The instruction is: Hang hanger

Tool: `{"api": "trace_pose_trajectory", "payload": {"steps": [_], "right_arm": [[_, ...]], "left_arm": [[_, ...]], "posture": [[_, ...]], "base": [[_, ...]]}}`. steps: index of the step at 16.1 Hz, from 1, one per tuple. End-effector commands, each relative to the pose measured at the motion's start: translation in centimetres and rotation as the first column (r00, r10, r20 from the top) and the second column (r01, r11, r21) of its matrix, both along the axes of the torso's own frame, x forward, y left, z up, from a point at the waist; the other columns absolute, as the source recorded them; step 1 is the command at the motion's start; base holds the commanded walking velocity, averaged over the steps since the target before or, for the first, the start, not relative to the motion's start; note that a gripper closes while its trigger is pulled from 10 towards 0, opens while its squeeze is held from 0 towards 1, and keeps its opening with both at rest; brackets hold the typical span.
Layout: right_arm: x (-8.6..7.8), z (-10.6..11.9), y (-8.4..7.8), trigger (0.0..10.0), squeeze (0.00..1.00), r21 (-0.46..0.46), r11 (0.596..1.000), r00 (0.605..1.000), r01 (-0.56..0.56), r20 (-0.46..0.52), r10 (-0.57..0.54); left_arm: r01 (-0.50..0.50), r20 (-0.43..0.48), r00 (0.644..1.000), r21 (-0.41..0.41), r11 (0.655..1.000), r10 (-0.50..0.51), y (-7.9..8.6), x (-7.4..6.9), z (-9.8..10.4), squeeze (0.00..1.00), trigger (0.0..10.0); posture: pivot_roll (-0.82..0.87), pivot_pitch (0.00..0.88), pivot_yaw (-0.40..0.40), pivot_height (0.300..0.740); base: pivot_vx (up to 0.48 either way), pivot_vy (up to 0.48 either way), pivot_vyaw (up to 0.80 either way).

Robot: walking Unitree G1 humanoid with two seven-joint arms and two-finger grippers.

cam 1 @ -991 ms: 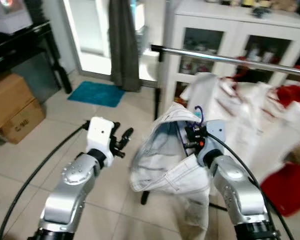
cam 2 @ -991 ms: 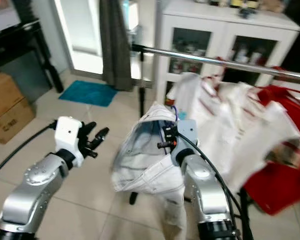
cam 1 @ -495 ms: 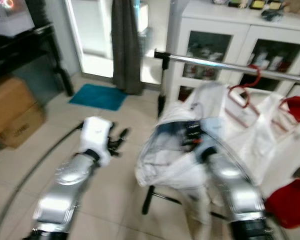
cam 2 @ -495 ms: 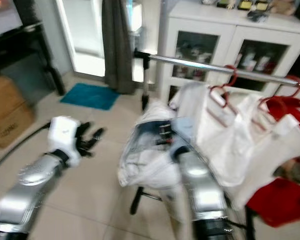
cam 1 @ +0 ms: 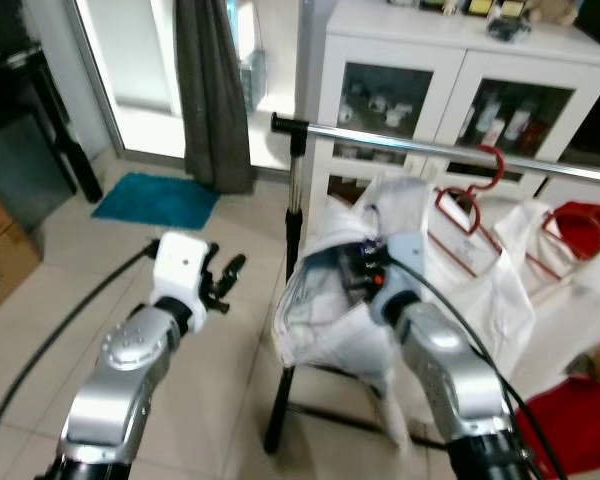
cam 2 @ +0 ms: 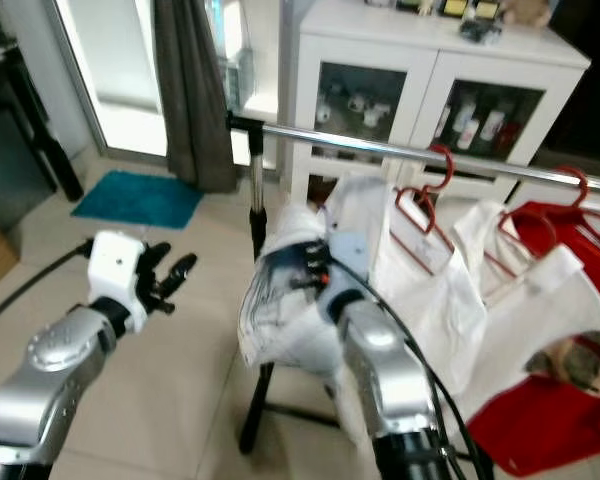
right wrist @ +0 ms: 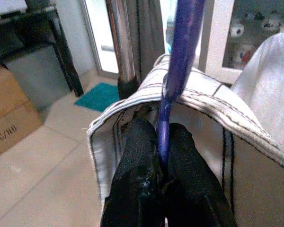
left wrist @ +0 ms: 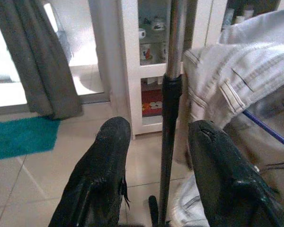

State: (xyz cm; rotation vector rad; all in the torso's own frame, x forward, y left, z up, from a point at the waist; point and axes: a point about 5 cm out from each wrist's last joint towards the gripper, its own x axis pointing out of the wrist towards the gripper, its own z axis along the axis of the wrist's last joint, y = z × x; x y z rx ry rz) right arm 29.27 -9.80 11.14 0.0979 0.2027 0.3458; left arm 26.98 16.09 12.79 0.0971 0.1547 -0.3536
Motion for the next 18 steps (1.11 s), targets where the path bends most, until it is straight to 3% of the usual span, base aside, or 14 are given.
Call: {"api": "trace_pose_trajectory", "payload": {"steps": [1, 9, 11, 14, 18], "right_arm": [[0.5, 1.8, -1.2, 10.0, 0.0, 0.008, 0.999, 0.994, 0.044, 0.1, -0.045], [0.9, 4.2, -1.6, 10.0, 0.0, 0.067, 0.993, 0.969, 0.093, 0.223, -0.106], [1.4, 5.1, -1.3, 10.0, 0.0, 0.085, 0.992, 0.963, 0.093, 0.246, -0.112], [2.2, 5.9, -0.5, 10.0, 0.0, 0.067, 0.996, 0.959, 0.067, 0.271, -0.083], [3.7, 6.5, 0.3, 10.0, 0.0, 0.036, 0.998, 0.963, 0.059, 0.26, -0.066]], "left_arm": [[0.037, 0.025, 0.999, -0.006, 0.999, -0.037, -1.0, 0.2, 0.5, 0.0, 10.0], [0.067, 0.026, 0.997, -0.009, 0.998, -0.067, -1.3, 0.1, 0.6, 0.0, 10.0], [0.18, 0.039, 0.983, -0.043, 0.983, -0.178, -2.1, -0.4, 1.0, 0.0, 10.0], [0.338, 0.037, 0.941, -0.026, 0.941, -0.337, -3.1, -1.2, 1.2, 0.0, 10.0], [0.379, 0.026, 0.925, -0.004, 0.925, -0.379, -3.3, -1.4, 1.3, 0.0, 10.0]], "posture": [[-0.06, 0.0, -0.009, 0.74], [-0.06, 0.0, -0.011, 0.74], [-0.06, 0.0, -0.012, 0.74], [-0.06, 0.0, -0.015, 0.74], [-0.05, 0.0, -0.018, 0.74]], "base": [[0.356, 0.0, 0.0], [0.354, 0.0, 0.0], [0.0, 0.0, 0.0], [0.0, 0.0, 0.0], [0.0, 0.0, 0.0]]}}
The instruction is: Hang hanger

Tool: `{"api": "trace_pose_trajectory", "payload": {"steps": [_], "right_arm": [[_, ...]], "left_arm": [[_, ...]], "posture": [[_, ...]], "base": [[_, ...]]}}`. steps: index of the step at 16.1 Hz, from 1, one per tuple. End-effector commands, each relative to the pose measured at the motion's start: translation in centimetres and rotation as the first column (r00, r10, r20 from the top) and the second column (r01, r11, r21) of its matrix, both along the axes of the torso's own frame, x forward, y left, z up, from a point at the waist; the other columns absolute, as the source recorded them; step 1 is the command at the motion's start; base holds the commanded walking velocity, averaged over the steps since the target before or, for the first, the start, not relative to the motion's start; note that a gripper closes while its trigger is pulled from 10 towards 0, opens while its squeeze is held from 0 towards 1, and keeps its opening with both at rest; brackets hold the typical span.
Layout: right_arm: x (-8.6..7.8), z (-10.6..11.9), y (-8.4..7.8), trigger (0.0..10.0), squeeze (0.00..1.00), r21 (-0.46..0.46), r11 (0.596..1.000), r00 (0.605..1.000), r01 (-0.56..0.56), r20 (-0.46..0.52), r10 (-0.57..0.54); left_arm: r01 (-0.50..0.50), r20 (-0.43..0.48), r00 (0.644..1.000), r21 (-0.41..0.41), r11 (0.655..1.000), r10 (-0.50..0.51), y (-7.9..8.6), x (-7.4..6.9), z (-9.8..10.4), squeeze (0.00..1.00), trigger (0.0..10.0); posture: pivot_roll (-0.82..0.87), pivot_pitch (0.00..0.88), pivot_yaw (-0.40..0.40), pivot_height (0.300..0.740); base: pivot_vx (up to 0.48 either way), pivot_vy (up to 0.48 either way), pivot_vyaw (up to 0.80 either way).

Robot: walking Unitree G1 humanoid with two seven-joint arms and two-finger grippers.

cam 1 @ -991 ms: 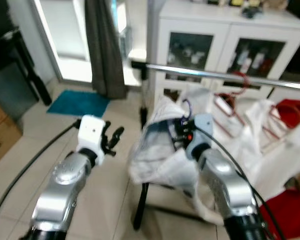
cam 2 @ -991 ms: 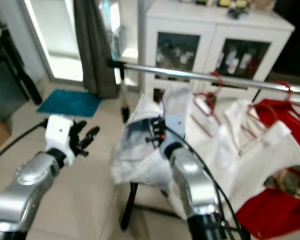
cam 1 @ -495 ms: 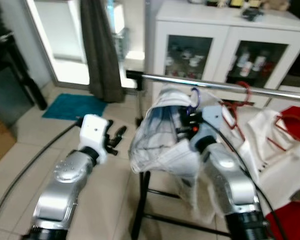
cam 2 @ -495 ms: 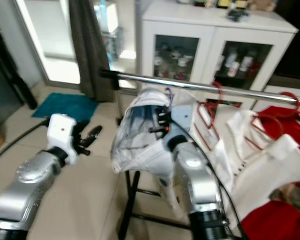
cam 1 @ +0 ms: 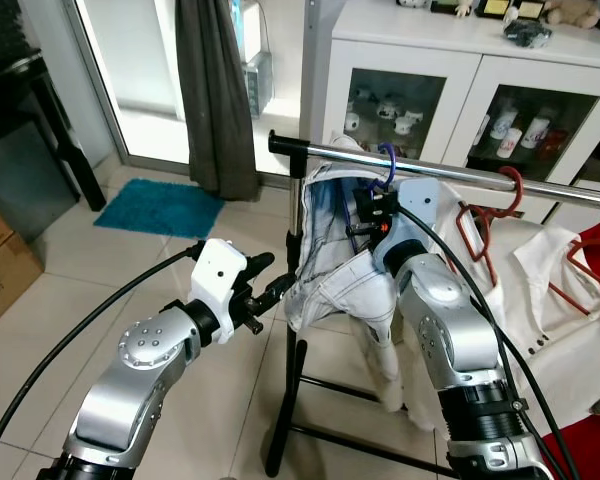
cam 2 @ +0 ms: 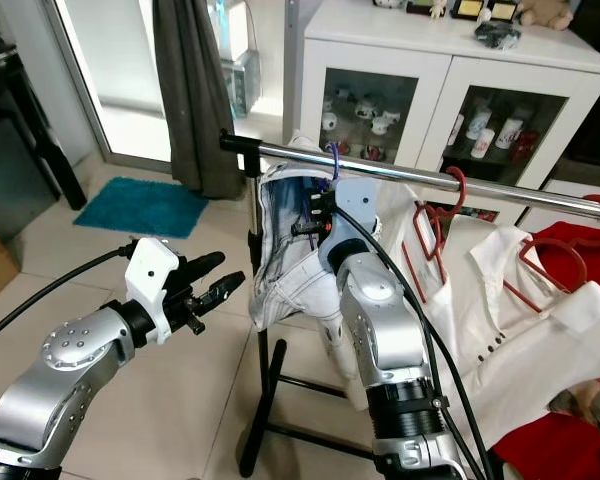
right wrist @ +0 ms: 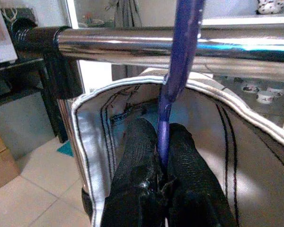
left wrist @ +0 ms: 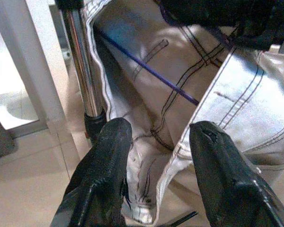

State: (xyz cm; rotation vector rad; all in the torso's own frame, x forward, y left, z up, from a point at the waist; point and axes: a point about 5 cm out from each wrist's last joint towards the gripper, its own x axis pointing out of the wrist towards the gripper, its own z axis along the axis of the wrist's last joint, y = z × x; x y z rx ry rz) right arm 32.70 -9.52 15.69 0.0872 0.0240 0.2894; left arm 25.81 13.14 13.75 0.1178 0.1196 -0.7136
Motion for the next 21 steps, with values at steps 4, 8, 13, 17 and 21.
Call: {"api": "trace_pose_trajectory", "payload": {"steps": [4, 8, 13, 17, 21], "right_arm": [[2.0, 1.0, 0.5, 10.0, 0.0, -0.086, 0.996, 1.0, 0.019, -0.02, -0.021], [3.6, 0.7, 0.7, 10.0, 0.0, -0.103, 0.994, 0.995, 0.033, -0.092, -0.043], [3.8, 0.2, 1.1, 10.0, 0.0, -0.12, 0.993, 0.99, 0.003, -0.141, -0.02], [3.0, 0.5, 1.1, 10.0, 1.0, -0.048, 0.998, 0.995, -0.049, -0.095, 0.045], [0.0, 2.2, 0.3, 10.0, 1.0, 0.011, 0.976, 0.976, -0.217, 0.009, 0.217]], "left_arm": [[0.057, 0.015, 0.998, 0.002, 0.998, -0.057, -0.3, -0.3, 0.6, 0.0, 10.0], [0.095, 0.016, 0.995, 0.009, 0.995, -0.095, -0.4, -0.4, 0.6, 0.0, 10.0], [0.107, 0.01, 0.994, 0.012, 0.994, -0.107, -0.4, -0.5, 0.5, 0.0, 10.0], [0.079, 0.011, 0.997, -0.004, 0.997, -0.079, -0.4, -0.3, 0.4, 0.0, 10.0], [-0.063, 0.029, 0.998, -0.01, 0.998, 0.063, 0.0, 0.5, 0.2, 0.0, 10.0]], "posture": [[-0.05, 0.0, -0.015, 0.74], [-0.04, 0.0, -0.013, 0.74], [-0.04, 0.0, -0.013, 0.74], [-0.05, 0.0, -0.01, 0.74], [-0.07, 0.0, 0.001, 0.74]], "base": [[0.0, 0.0, 0.0], [0.0, 0.0, 0.0], [0.0, 0.0, 0.0], [0.0, 0.0, 0.0], [0.0, 0.0, 0.0]]}}
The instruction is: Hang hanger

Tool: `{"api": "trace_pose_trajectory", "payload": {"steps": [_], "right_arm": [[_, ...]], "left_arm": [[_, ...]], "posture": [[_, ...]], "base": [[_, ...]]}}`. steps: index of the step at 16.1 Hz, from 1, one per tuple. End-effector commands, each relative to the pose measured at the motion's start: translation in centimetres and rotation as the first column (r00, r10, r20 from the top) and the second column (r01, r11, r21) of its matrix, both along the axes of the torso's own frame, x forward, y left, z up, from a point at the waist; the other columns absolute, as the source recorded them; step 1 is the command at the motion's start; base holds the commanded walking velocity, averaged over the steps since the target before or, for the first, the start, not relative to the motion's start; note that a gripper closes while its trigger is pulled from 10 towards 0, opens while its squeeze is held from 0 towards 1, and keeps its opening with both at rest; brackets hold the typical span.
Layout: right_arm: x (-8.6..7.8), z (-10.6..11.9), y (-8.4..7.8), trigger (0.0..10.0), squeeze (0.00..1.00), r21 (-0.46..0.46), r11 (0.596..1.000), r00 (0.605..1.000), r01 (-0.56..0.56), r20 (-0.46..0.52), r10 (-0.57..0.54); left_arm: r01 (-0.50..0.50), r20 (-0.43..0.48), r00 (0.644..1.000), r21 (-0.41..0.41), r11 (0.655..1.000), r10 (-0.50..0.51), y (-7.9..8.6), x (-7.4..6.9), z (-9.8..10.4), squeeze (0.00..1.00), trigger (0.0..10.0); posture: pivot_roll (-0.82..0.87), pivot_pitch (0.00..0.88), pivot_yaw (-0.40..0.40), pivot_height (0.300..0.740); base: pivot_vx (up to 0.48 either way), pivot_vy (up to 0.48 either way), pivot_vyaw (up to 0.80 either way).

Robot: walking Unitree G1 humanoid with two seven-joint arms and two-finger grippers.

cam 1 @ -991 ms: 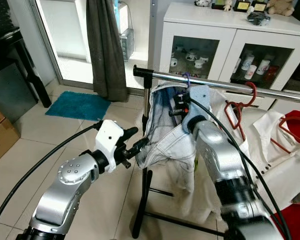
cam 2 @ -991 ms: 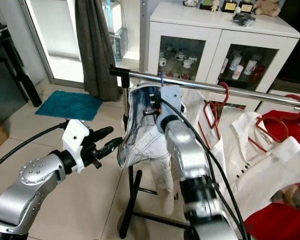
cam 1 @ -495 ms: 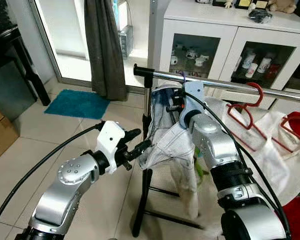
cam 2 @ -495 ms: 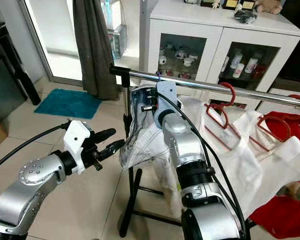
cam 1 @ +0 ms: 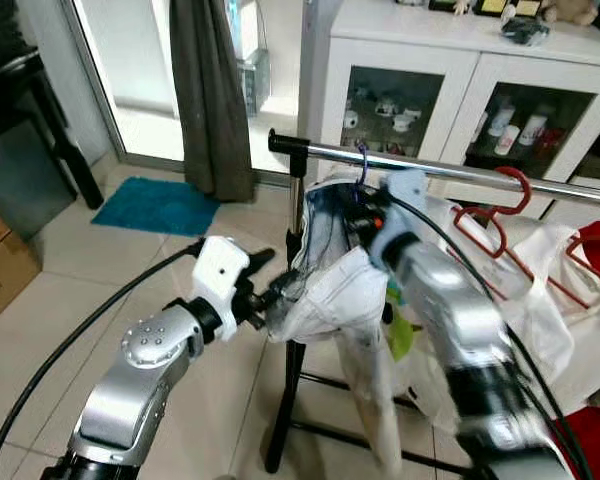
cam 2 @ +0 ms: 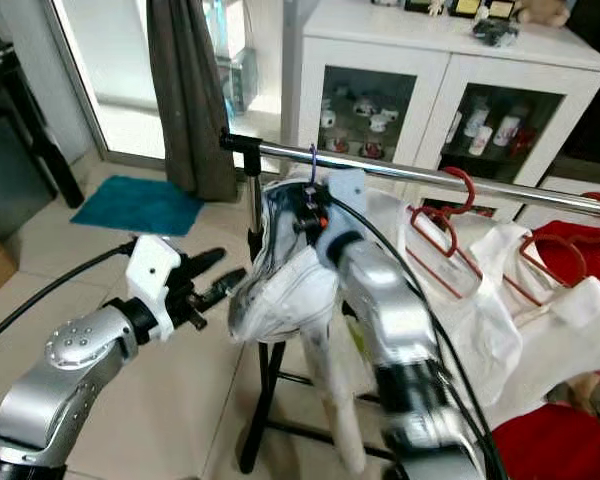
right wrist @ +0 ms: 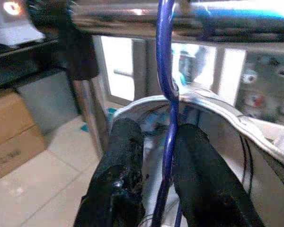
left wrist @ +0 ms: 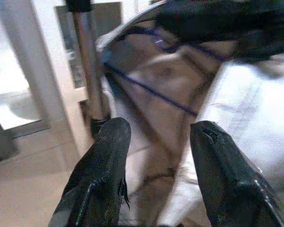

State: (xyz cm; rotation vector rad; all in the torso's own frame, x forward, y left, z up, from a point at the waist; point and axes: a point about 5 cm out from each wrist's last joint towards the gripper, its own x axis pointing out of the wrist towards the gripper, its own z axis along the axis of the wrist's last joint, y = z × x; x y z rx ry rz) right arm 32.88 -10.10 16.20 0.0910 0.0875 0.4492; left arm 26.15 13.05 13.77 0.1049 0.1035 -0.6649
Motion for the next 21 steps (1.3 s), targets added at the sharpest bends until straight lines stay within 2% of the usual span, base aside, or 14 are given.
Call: {"api": "trace_pose_trajectory", "payload": {"steps": [1, 5, 7, 10, 11, 12, 13, 14, 15, 16, 17, 18, 21], "right_arm": [[-0.9, 2.1, 0.9, 10.0, 1.0, 0.033, 0.995, 0.993, -0.096, 0.075, 0.094], [-2.9, 3.7, 0.6, 10.0, 1.0, 0.048, 0.974, 0.966, -0.221, 0.146, 0.212], [-3.5, 4.2, 0.3, 10.0, 1.0, 0.066, 0.967, 0.959, -0.244, 0.165, 0.231], [-3.4, 2.3, 0.5, 10.0, 1.0, 0.021, 0.983, 0.981, -0.181, 0.072, 0.179], [-3.3, 2.2, 0.9, 10.0, 1.0, 0.039, 0.985, 0.984, -0.166, 0.064, 0.163], [-3.3, 2.3, 1.1, 10.0, 0.94, 0.053, 0.985, 0.985, -0.165, 0.068, 0.162], [-3.3, 2.5, 1.1, 10.0, 0.95, 0.089, 0.984, 0.986, -0.157, 0.073, 0.15], [-3.2, 2.6, 1.0, 4.6, 0.94, 0.11, 0.982, 0.986, -0.156, 0.076, 0.148], [-3.2, 2.6, 1.0, 0.7, 0.93, 0.118, 0.981, 0.986, -0.154, 0.077, 0.145], [-3.2, 2.7, 0.9, 0.7, 0.93, 0.123, 0.981, 0.987, -0.152, 0.077, 0.143], [-3.3, 2.6, 0.8, 0.0, 0.21, 0.132, 0.981, 0.988, -0.144, 0.072, 0.135], [-3.3, 2.6, 0.8, 0.0, 0.0, 0.138, 0.981, 0.989, -0.136, 0.07, 0.128], [-3.2, 2.6, 0.5, 0.0, 0.0, 0.153, 0.982, 0.993, -0.113, 0.062, 0.104]], "left_arm": [[-0.032, 0.02, 0.999, 0.006, 0.999, 0.032, 0.1, 0.3, 0.2, 0.0, 10.0], [-0.083, 0.027, 0.996, -0.01, 0.997, 0.083, 0.2, 0.5, 0.4, 0.0, 10.0], [-0.093, 0.03, 0.995, -0.012, 0.996, 0.094, 0.3, 0.6, 0.4, 0.0, 10.0], [-0.104, 0.033, 0.994, -0.001, 0.995, 0.104, 0.2, 0.6, 0.3, 0.0, 10.0], [-0.105, 0.035, 0.994, 0.003, 0.994, 0.105, 0.2, 0.6, 0.3, 0.0, 10.0], [-0.107, 0.036, 0.994, 0.003, 0.994, 0.107, 0.2, 0.6, 0.3, 0.0, 10.0], [-0.111, 0.036, 0.993, 0.004, 0.994, 0.111, 0.3, 0.5, 0.3, 0.0, 10.0], [-0.111, 0.035, 0.993, 0.005, 0.994, 0.111, 0.3, 0.5, 0.3, 0.0, 10.0], [-0.112, 0.035, 0.993, 0.005, 0.994, 0.111, 0.3, 0.5, 0.3, 0.0, 10.0], [-0.112, 0.035, 0.993, 0.005, 0.994, 0.111, 0.3, 0.5, 0.3, 0.0, 10.0], [-0.112, 0.035, 0.993, 0.006, 0.994, 0.112, 0.3, 0.4, 0.3, 0.0, 10.0], [-0.112, 0.035, 0.993, 0.007, 0.994, 0.112, 0.3, 0.4, 0.3, 0.0, 10.0], [-0.11, 0.036, 0.993, 0.01, 0.994, 0.11, 0.3, 0.5, 0.3, 0.0, 10.0]], "posture": [[-0.07, 0.0, 0.005, 0.74], [-0.07, 0.0, 0.01, 0.74], [-0.07, 0.0, 0.006, 0.74], [-0.07, 0.0, 0.005, 0.74], [-0.07, 0.0, -0.002, 0.74], [-0.07, 0.0, -0.002, 0.74], [-0.06, 0.0, -0.004, 0.74], [-0.06, 0.0, -0.004, 0.74], [-0.06, 0.0, -0.004, 0.74], [-0.06, 0.0, -0.004, 0.74], [-0.07, 0.0, -0.002, 0.74], [-0.07, 0.0, 0.002, 0.74], [-0.07, 0.0, 0.005, 0.74]], "base": [[0.0, 0.0, 0.0], [0.0, 0.0, 0.0], [0.0, 0.0, 0.0], [0.0, -0.242, 0.0], [0.0, -0.24, 0.0], [0.0, -0.24, 0.0], [0.0, -0.244, 0.0], [0.0, -0.24, 0.0], [0.0, -0.24, 0.0], [0.0, -0.24, 0.0], [0.0, -0.24, 0.0], [0.0, 0.0, 0.0], [0.0, 0.0, 0.0]]}}
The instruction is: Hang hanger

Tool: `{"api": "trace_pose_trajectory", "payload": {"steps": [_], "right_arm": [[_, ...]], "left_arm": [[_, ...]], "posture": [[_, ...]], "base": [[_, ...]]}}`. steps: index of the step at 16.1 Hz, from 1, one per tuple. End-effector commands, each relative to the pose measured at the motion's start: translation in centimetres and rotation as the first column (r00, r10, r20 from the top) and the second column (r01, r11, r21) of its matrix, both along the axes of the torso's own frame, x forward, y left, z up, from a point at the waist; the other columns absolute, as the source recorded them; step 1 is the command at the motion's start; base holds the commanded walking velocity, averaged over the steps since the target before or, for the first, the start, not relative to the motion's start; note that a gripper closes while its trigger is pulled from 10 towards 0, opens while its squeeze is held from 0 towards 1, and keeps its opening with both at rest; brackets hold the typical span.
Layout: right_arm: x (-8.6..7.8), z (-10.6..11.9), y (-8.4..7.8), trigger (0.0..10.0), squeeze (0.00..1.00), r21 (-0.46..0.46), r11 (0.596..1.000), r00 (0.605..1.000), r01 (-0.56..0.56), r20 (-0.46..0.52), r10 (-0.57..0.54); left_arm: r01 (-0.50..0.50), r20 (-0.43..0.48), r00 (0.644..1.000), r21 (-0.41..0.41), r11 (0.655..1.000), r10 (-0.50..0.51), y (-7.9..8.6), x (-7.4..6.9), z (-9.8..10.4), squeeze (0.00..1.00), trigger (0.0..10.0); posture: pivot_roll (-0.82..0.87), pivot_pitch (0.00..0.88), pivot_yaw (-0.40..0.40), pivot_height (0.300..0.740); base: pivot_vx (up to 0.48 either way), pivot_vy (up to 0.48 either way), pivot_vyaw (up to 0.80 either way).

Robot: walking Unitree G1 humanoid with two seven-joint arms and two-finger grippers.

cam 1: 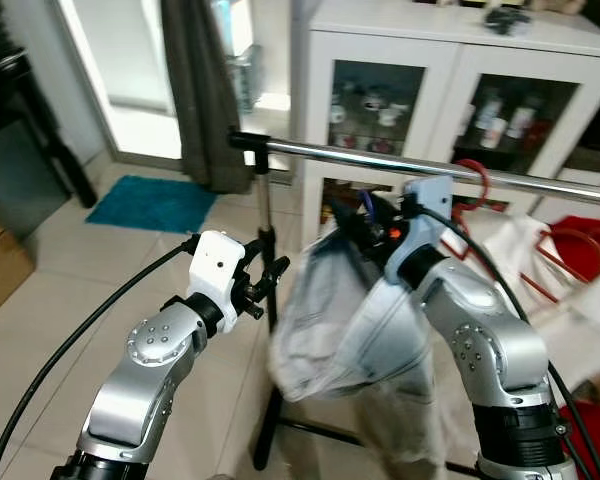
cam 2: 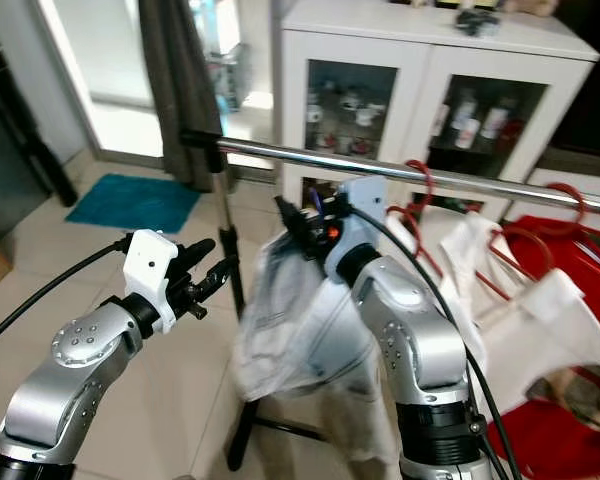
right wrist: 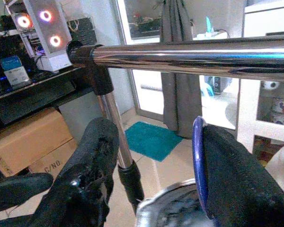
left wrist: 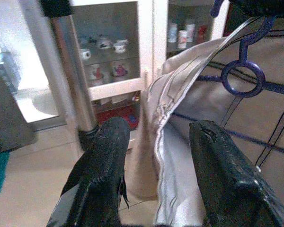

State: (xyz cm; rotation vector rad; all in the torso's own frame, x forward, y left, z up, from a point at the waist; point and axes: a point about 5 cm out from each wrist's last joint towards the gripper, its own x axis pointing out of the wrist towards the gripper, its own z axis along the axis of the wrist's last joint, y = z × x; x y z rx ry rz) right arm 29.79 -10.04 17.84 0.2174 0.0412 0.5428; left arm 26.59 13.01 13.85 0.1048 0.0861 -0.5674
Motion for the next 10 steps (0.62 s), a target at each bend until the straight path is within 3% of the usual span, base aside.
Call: {"api": "trace_pose_trajectory", "payload": {"steps": [1, 10], "right_arm": [[-0.04, 1.03, 0.37, 0.0, 0.0, 0.027, 0.999, 0.999, -0.017, 0.035, 0.016], [0.3, 1.6, 0.48, 0.0, 0.0, 0.041, 0.999, 0.999, 0.003, 0.046, -0.005]], "left_arm": [[-0.013, 0.014, 1.0, 0.016, 1.0, 0.013, 0.33, 0.14, 0.21, 0.0, 10.0], [-0.006, 0.018, 1.0, 0.008, 1.0, 0.006, 0.52, 0.27, 0.34, 0.0, 10.0]], "posture": [[-0.07, 0.0, 0.004, 0.74], [-0.06, 0.0, -0.006, 0.74]], "base": [[0.0, 0.0, 0.0], [0.0, 0.0, 0.0]]}}
